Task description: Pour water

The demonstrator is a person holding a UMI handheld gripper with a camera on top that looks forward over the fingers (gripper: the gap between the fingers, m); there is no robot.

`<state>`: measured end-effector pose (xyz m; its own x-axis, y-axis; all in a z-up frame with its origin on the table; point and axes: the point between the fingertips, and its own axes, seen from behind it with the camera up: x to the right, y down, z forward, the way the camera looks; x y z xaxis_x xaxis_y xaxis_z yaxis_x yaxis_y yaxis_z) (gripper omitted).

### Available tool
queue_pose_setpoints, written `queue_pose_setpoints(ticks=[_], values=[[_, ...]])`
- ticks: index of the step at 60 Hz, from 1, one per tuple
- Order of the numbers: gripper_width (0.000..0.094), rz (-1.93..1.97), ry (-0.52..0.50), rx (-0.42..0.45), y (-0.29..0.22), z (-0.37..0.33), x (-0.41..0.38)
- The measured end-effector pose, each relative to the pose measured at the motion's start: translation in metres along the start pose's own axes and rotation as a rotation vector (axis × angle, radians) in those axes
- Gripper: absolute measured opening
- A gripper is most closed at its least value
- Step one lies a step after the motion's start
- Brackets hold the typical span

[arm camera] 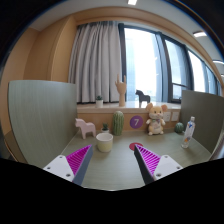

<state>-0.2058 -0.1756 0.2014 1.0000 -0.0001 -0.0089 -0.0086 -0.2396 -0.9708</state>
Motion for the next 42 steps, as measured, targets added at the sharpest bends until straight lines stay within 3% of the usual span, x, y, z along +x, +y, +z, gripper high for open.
queue_pose_setpoints(ticks=[8,10,23,33,42], values=[[0.0851,0.013,-0.021,0.039,0.001,0.008,0.022],[0.0850,0.020,-0.009,0.040,0.025,0.025,0.071],[0.0818,0.050,0.060,0.051,0.071,0.054,0.229],[0.0824,0.037,0.165,0.071,0.073,0.067,0.349],[0.0825,0.034,0.201,0.078,0.068,0.095,0.421]])
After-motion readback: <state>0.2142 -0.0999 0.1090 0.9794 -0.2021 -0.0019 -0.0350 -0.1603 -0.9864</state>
